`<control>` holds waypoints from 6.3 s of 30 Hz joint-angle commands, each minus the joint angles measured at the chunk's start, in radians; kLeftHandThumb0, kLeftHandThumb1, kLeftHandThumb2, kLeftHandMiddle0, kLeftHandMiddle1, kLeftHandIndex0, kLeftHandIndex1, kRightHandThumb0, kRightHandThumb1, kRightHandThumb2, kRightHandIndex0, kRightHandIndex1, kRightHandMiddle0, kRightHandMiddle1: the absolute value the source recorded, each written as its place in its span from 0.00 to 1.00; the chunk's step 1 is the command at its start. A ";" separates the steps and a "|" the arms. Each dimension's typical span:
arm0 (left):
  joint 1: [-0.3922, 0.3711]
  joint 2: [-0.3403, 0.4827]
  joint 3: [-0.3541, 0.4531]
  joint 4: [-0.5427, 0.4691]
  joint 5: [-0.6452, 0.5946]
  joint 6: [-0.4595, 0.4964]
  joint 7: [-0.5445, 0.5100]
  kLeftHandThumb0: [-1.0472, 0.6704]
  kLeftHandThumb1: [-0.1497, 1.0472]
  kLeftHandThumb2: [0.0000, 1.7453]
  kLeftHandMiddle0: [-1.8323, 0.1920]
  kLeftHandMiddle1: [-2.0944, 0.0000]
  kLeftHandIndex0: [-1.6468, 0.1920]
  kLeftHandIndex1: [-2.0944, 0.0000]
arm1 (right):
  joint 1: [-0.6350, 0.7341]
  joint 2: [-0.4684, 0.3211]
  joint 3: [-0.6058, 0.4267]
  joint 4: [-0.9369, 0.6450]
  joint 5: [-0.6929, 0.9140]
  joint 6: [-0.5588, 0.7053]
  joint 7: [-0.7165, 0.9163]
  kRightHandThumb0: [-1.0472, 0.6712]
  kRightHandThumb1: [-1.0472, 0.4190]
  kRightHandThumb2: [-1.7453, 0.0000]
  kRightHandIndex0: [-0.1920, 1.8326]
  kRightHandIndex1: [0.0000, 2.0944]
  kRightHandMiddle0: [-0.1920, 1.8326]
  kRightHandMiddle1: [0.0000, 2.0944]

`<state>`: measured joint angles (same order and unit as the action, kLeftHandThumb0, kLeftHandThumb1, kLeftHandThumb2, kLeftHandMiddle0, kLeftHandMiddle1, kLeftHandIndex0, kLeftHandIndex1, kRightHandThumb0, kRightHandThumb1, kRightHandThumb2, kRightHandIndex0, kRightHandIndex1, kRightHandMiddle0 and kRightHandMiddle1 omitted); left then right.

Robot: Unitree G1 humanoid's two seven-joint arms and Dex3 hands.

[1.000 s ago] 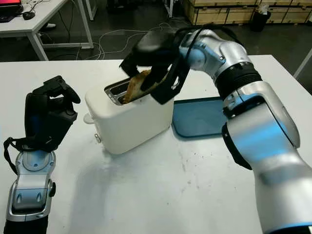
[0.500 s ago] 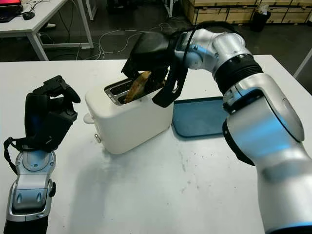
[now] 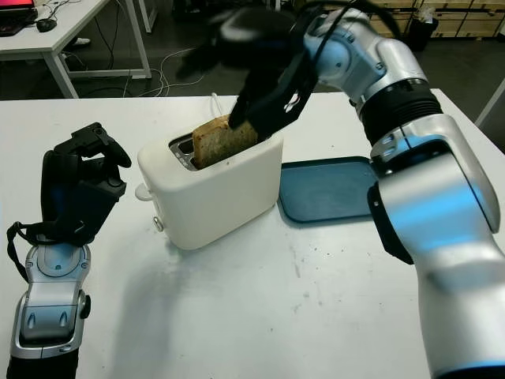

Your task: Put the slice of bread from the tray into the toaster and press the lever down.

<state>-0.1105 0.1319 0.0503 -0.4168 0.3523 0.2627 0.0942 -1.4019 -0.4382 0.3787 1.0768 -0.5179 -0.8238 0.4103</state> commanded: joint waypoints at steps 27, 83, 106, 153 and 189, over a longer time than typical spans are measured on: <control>-0.023 0.035 -0.012 0.039 0.001 -0.044 0.000 0.72 0.77 0.63 0.32 0.17 0.46 0.17 | 1.111 0.220 -0.569 -0.506 0.618 0.144 -0.388 0.44 0.09 0.74 0.52 0.83 0.40 0.72; 0.063 0.467 -0.029 -0.075 0.328 -0.158 -0.392 0.72 0.74 0.08 0.32 0.38 0.27 0.97 | 1.230 0.252 -0.554 -0.904 0.571 0.589 -0.344 0.45 0.09 0.76 0.48 0.83 0.34 0.83; 0.001 0.467 -0.089 -0.009 0.381 -0.153 -0.444 0.68 0.79 0.05 0.34 0.35 0.28 0.99 | 1.249 0.260 -0.562 -0.920 0.607 0.571 -0.321 0.45 0.09 0.75 0.49 0.83 0.34 0.83; 0.152 0.249 -0.360 0.056 0.457 -0.041 -0.405 0.68 0.78 0.24 0.31 0.77 0.28 1.00 | 1.241 0.138 -0.602 -0.889 0.619 0.487 -0.219 0.48 0.09 0.76 0.52 0.83 0.39 0.72; 0.087 0.106 -0.295 0.560 0.073 -0.142 -0.234 0.70 0.80 0.58 0.42 0.17 0.28 0.97 | 1.274 0.143 -0.591 -0.948 0.604 0.512 -0.206 0.46 0.09 0.76 0.51 0.83 0.37 0.78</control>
<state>-0.0816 0.3042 -0.0488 0.0186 0.3906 0.0831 -0.0383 -0.1269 -0.2939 -0.2175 0.1479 0.0857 -0.3121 0.2045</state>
